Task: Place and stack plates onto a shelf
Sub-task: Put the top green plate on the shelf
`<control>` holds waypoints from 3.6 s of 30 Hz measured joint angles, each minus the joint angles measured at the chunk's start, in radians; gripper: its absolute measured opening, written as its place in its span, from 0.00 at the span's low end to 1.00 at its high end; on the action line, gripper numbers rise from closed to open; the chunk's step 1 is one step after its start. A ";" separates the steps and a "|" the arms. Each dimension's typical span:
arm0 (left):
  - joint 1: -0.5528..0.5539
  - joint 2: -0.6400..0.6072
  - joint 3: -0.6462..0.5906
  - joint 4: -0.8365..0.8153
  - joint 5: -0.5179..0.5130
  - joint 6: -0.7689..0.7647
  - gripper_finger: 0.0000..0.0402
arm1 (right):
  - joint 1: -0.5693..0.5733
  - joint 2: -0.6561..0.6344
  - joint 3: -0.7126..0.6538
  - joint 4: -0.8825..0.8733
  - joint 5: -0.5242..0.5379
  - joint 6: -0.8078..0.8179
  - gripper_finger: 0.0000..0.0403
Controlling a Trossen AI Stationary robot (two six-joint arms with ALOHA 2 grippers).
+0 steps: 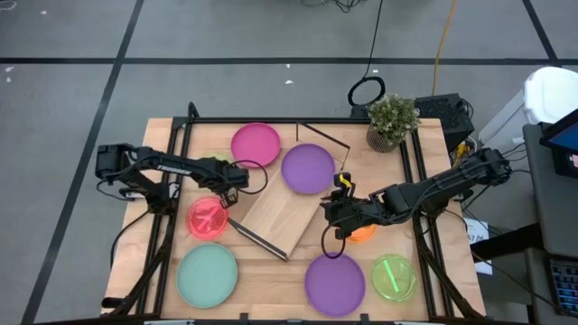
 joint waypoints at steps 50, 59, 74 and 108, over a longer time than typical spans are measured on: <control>-0.337 -0.418 0.168 -0.116 -0.121 0.622 0.00 | 0.000 0.000 0.000 -0.009 -0.003 0.003 0.16; -0.367 -0.418 0.168 -0.036 -0.059 1.023 0.00 | 0.000 0.000 0.000 -0.009 -0.003 0.003 0.16; -0.364 -0.392 0.168 0.066 0.139 1.497 0.00 | 0.000 0.000 0.000 -0.009 -0.003 0.003 0.16; -0.321 -0.181 0.167 0.180 0.296 1.707 0.02 | 0.000 0.000 -0.073 0.079 0.000 -0.037 0.16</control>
